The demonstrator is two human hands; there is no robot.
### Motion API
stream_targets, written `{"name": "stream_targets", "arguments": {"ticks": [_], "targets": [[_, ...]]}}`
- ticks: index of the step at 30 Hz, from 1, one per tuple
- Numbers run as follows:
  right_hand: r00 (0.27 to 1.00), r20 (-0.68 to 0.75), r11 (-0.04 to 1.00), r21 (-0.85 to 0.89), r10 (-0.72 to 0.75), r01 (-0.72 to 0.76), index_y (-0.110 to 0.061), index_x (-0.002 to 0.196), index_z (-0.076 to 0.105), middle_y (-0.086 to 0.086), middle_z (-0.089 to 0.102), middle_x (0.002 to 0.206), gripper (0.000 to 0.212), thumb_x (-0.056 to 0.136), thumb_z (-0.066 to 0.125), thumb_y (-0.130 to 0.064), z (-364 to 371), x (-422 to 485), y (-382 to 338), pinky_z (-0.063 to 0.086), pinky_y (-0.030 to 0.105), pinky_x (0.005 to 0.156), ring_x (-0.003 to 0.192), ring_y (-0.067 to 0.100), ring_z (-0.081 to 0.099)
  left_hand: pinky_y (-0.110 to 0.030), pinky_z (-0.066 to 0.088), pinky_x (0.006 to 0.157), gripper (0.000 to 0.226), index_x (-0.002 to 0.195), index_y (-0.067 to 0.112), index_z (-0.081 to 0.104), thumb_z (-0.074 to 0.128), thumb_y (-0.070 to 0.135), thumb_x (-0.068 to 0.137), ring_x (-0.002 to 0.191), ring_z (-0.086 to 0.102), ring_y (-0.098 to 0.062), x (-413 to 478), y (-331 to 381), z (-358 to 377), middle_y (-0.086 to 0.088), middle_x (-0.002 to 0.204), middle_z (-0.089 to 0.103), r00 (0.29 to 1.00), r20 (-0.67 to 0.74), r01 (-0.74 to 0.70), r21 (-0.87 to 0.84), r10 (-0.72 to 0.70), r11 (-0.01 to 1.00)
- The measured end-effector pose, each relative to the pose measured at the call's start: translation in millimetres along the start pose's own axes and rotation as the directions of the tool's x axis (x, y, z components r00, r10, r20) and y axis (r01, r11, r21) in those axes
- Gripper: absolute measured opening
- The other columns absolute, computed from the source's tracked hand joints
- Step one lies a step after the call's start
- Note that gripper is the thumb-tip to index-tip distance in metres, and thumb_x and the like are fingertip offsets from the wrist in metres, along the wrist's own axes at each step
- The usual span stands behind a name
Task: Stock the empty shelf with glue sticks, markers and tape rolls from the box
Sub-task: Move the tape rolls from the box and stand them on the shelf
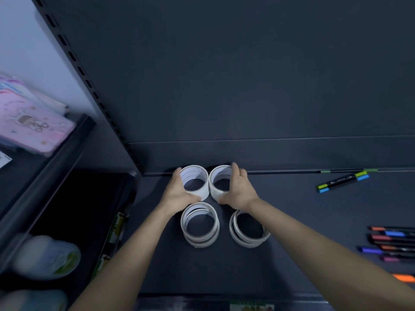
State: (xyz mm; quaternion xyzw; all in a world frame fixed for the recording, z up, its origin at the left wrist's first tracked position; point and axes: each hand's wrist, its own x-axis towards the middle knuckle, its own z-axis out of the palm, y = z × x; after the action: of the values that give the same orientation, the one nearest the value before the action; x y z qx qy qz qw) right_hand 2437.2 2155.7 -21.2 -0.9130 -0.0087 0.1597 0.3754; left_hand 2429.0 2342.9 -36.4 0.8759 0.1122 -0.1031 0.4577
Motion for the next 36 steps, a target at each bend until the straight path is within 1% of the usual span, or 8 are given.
{"name": "stream_targets", "arguments": {"ticks": [4,8,10,13,17,21,28,36], "targets": [[0.999,0.053,0.997,0.079,-0.005,0.001,-0.019,0.152,-0.008,0.004,0.011,0.153,0.121,0.071,0.081,-0.022,-13.3,-9.1,1.2,0.03,0.019,0.099,0.139,0.018,0.028,-0.018,0.022,0.106,0.12,0.152,0.016,-0.001,0.082,0.01,0.066,0.14,0.024,-0.012,-8.0,1.8,-1.2,0.002,0.154,0.023,0.999,0.024,-0.024,-0.024,0.025,0.999],[0.996,0.024,0.996,0.005,-0.086,0.086,-0.024,0.145,0.025,0.004,0.037,0.139,0.095,0.069,0.081,-0.026,-29.1,-33.8,14.0,0.034,0.01,0.086,0.126,0.014,0.037,-0.02,0.012,0.11,0.109,0.152,0.012,0.003,0.079,0.018,0.074,0.146,0.008,-0.015,-30.3,1.8,-7.1,-0.002,0.159,0.011,0.989,-0.076,-0.121,0.097,0.128,0.988],[0.995,0.055,0.994,-0.067,-0.082,0.086,-0.022,0.143,0.03,0.005,0.044,0.129,0.089,0.07,0.082,-0.03,-33.0,-48.5,25.2,0.034,0.017,0.089,0.124,0.017,0.038,-0.02,0.015,0.109,0.101,0.151,0.01,0.011,0.078,0.024,0.076,0.144,0.015,-0.016,-47.7,-2.8,-5.4,-0.005,0.157,0.019,0.976,-0.165,-0.125,0.097,0.14,0.987],[0.987,0.16,0.993,-0.119,0.017,0.002,-0.017,0.152,0.01,0.008,0.03,0.144,0.111,0.069,0.081,-0.04,-35.9,-68.9,45.6,0.031,0.028,0.106,0.137,0.022,0.028,-0.029,0.025,0.112,0.1,0.149,0.015,0.021,0.081,0.032,0.071,0.139,0.03,-0.016,-77.7,-11.9,5.0,-0.005,0.152,0.03,0.983,-0.16,-0.094,0.001,0.093,0.996],[0.962,0.266,0.958,-0.285,0.056,0.023,-0.025,0.152,-0.009,0.003,0.019,0.151,0.125,0.067,0.08,-0.045,-31.5,-87.6,61.2,0.023,0.038,0.115,0.143,0.03,0.011,-0.023,0.02,0.11,0.119,0.152,0.019,0.009,0.086,0.033,0.062,0.142,0.02,-0.012,-101.5,-22.4,21.3,0.001,0.155,0.02,0.997,0.022,-0.078,0.096,0.077,0.992],[0.988,0.155,0.962,-0.268,-0.013,0.054,-0.021,0.153,-0.001,0.006,0.028,0.147,0.119,0.068,0.08,-0.041,-18.9,-85.6,60.7,0.029,0.032,0.112,0.139,0.026,0.023,-0.027,0.024,0.112,0.122,0.152,0.018,0.007,0.086,0.035,0.061,0.142,0.022,-0.014,-101.4,-25.4,27.8,0.001,0.156,0.02,0.997,0.013,-0.074,0.233,0.073,0.97],[0.999,0.015,0.989,-0.147,-0.031,0.033,-0.013,0.145,0.025,0.004,0.042,0.139,0.103,0.064,0.082,-0.042,1.8,-77.5,46.1,0.038,0.031,0.105,0.131,0.022,0.038,-0.015,0.029,0.093,0.091,0.14,0.019,0.035,0.083,0.029,0.064,0.127,0.041,-0.013,-93.6,-25.5,19.1,0.003,0.139,0.043,0.988,-0.064,-0.12,0.256,0.14,0.959],[0.997,-0.076,0.997,-0.077,-0.001,-0.005,-0.018,0.111,0.046,0.0,0.059,0.112,0.064,0.062,0.083,-0.035,13.2,-74.9,43.7,0.049,0.028,0.082,0.102,0.016,0.055,-0.022,0.023,0.109,0.101,0.151,0.011,0.013,0.076,0.02,0.073,0.141,0.026,-0.017,-90.8,-25.9,21.1,-0.005,0.154,0.027,0.992,-0.065,-0.088,0.252,0.108,0.964]]}}
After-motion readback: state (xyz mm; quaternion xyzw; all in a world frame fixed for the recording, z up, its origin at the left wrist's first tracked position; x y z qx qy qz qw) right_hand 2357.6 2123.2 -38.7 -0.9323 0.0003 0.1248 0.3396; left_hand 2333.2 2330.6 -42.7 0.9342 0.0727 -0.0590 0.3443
